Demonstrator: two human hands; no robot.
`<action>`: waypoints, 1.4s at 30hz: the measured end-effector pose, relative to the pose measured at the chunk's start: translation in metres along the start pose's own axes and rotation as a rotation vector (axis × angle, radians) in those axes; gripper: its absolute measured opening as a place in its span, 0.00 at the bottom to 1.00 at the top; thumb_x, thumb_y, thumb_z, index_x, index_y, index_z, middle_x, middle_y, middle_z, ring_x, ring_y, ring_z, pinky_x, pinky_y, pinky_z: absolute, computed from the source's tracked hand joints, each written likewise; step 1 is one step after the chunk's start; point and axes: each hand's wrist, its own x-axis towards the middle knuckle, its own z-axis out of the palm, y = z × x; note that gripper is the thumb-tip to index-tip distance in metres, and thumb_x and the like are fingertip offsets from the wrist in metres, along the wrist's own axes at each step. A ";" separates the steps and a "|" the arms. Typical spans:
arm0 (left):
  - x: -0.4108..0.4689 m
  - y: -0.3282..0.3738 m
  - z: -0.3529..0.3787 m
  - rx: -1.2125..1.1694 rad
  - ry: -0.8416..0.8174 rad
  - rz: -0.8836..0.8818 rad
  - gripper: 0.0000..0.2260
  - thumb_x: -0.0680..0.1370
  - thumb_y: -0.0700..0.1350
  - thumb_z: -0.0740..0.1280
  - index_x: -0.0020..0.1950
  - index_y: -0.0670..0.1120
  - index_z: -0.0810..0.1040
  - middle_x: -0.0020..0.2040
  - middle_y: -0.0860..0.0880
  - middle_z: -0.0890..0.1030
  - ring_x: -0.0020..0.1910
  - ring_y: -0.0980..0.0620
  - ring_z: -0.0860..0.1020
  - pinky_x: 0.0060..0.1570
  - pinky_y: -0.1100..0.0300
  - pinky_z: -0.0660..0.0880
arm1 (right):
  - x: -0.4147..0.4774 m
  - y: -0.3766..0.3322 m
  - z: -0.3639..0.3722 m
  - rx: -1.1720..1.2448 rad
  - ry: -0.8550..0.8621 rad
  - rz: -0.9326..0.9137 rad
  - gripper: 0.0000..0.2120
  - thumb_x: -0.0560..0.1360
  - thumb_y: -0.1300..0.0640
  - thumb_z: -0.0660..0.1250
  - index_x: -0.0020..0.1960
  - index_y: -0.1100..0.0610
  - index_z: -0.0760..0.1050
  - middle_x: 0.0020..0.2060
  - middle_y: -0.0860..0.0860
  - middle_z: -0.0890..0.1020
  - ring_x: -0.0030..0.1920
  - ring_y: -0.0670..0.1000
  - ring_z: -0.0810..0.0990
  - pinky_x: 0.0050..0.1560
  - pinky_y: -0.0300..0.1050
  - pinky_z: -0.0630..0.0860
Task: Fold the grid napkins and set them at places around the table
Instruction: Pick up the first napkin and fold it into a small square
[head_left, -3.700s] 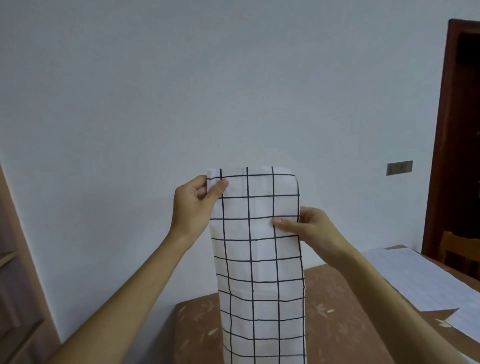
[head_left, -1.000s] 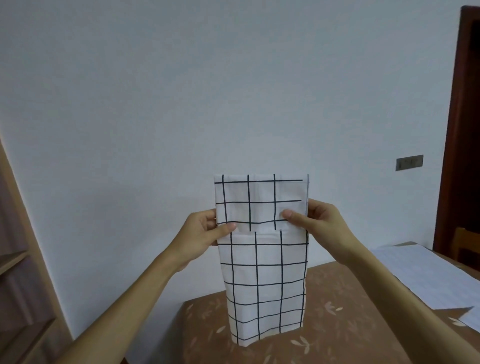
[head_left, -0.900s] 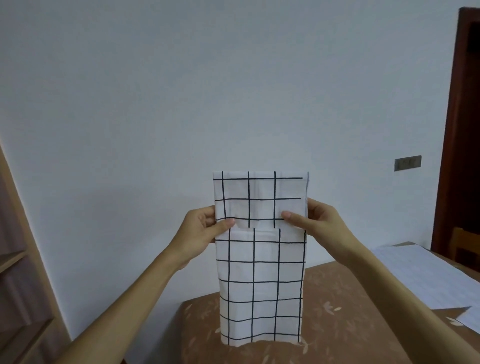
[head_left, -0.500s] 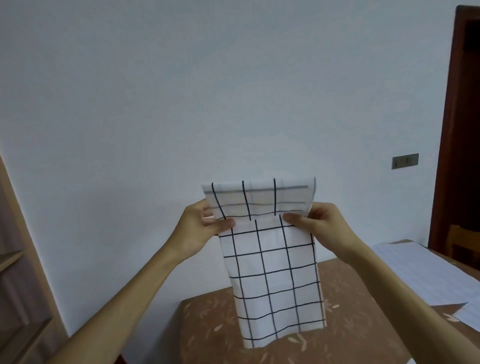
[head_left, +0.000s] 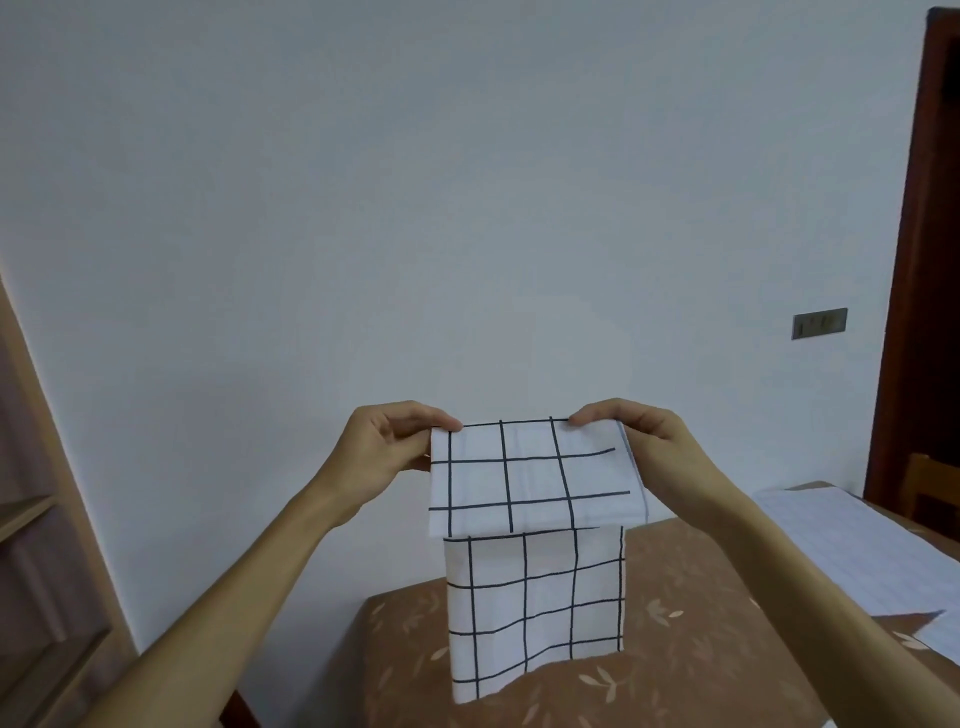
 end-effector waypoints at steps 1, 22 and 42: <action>0.000 0.000 -0.001 -0.002 0.009 -0.005 0.10 0.80 0.30 0.65 0.48 0.41 0.85 0.46 0.46 0.88 0.46 0.50 0.86 0.46 0.61 0.82 | 0.000 -0.001 0.001 0.017 -0.005 0.015 0.19 0.81 0.69 0.55 0.47 0.56 0.84 0.47 0.45 0.86 0.46 0.46 0.83 0.44 0.39 0.79; -0.011 -0.014 0.008 -0.153 -0.119 -0.222 0.22 0.72 0.46 0.76 0.65 0.49 0.79 0.53 0.50 0.86 0.55 0.49 0.84 0.57 0.51 0.80 | -0.001 0.001 0.019 0.119 0.106 -0.038 0.13 0.73 0.62 0.76 0.56 0.51 0.83 0.38 0.54 0.84 0.42 0.52 0.81 0.49 0.49 0.79; -0.002 -0.013 0.026 0.048 0.197 0.122 0.08 0.79 0.44 0.70 0.56 0.42 0.81 0.50 0.47 0.87 0.51 0.47 0.85 0.55 0.51 0.81 | -0.010 0.006 0.009 0.010 -0.170 0.154 0.13 0.74 0.56 0.73 0.58 0.57 0.82 0.50 0.52 0.88 0.50 0.52 0.87 0.51 0.45 0.82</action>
